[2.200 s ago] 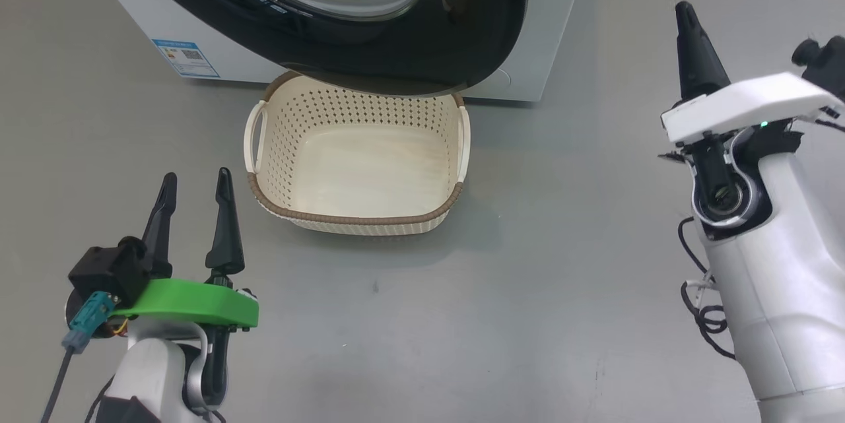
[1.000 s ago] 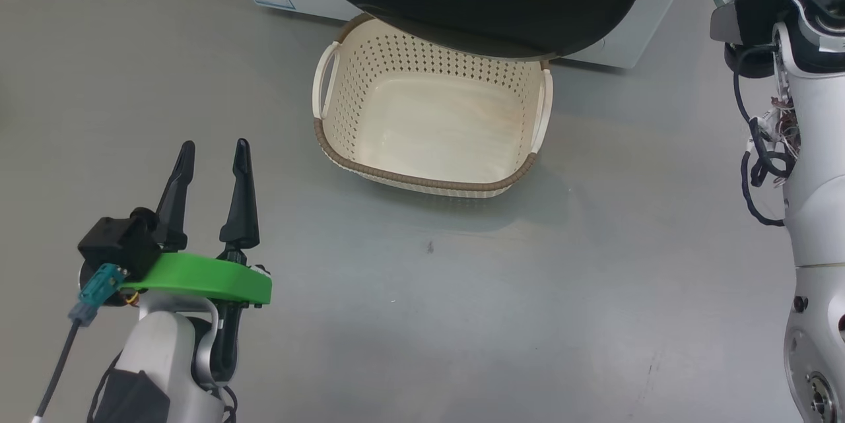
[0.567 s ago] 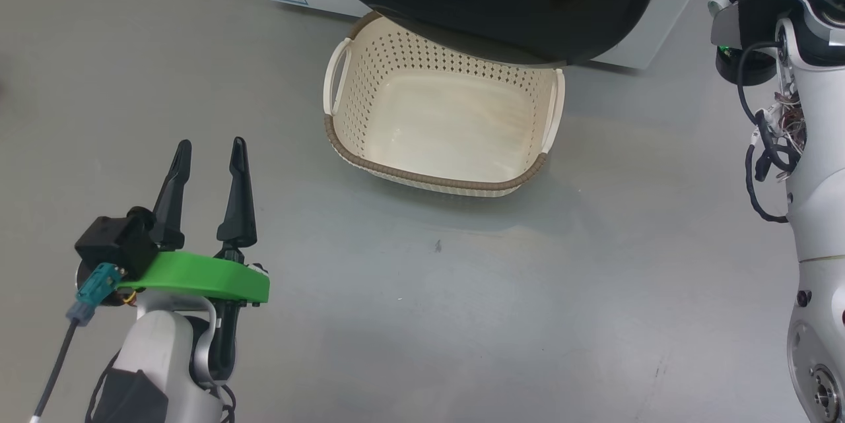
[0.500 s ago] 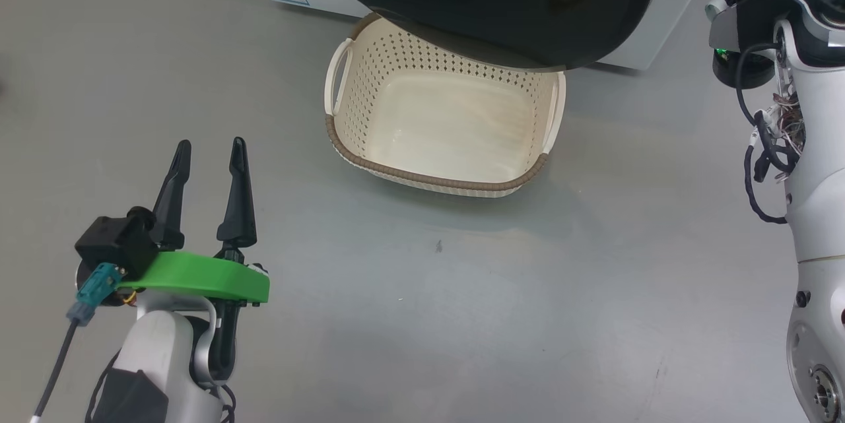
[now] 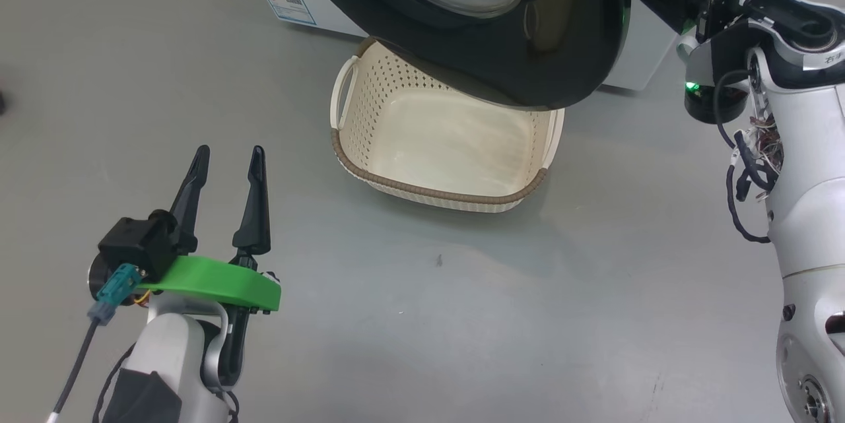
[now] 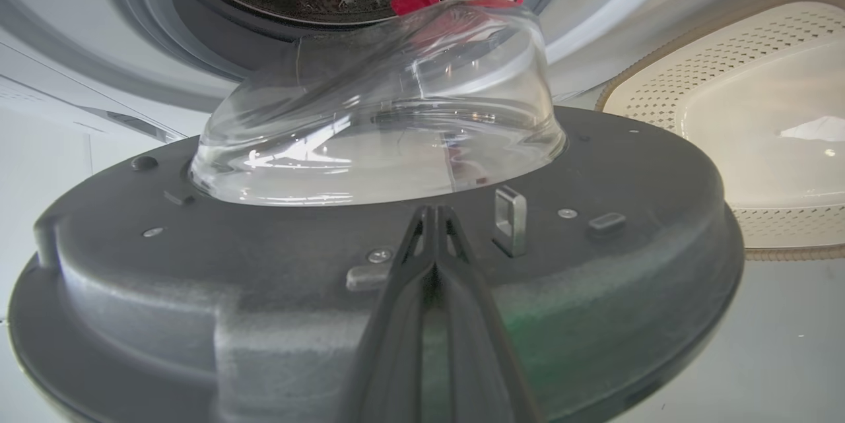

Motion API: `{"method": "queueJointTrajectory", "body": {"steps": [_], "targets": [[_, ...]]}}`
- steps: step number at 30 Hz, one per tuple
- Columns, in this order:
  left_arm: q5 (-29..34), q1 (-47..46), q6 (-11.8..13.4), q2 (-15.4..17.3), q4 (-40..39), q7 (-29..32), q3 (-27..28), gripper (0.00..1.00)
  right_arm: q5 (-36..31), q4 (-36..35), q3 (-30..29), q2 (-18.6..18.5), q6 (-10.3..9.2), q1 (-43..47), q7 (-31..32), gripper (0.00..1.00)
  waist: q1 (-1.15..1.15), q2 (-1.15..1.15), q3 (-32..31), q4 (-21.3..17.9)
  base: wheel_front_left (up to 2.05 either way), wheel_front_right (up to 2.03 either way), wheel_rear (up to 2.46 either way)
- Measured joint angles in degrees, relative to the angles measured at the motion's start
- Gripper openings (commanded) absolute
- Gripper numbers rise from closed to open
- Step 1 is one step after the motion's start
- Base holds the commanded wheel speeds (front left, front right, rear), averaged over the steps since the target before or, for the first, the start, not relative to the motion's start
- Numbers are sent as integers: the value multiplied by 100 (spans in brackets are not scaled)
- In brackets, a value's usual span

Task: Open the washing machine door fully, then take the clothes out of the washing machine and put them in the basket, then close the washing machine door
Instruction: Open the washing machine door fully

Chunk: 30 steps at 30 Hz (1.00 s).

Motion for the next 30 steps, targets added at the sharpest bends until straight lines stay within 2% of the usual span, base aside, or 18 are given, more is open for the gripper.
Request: {"method": "queueJointTrajectory", "body": {"steps": [19, 30], "targets": [[175, 224, -67, 4, 65, 0, -512, 100, 318, 330, 142, 219, 8, 593, 358, 0, 0, 0, -576, 14, 0, 0, 0], [176, 353, -67, 8, 58, 0, -568, 100, 559, 360, 349, 338, 73, 867, 512, 0, 0, 0, -811, 64, 0, 0, 0]]}}
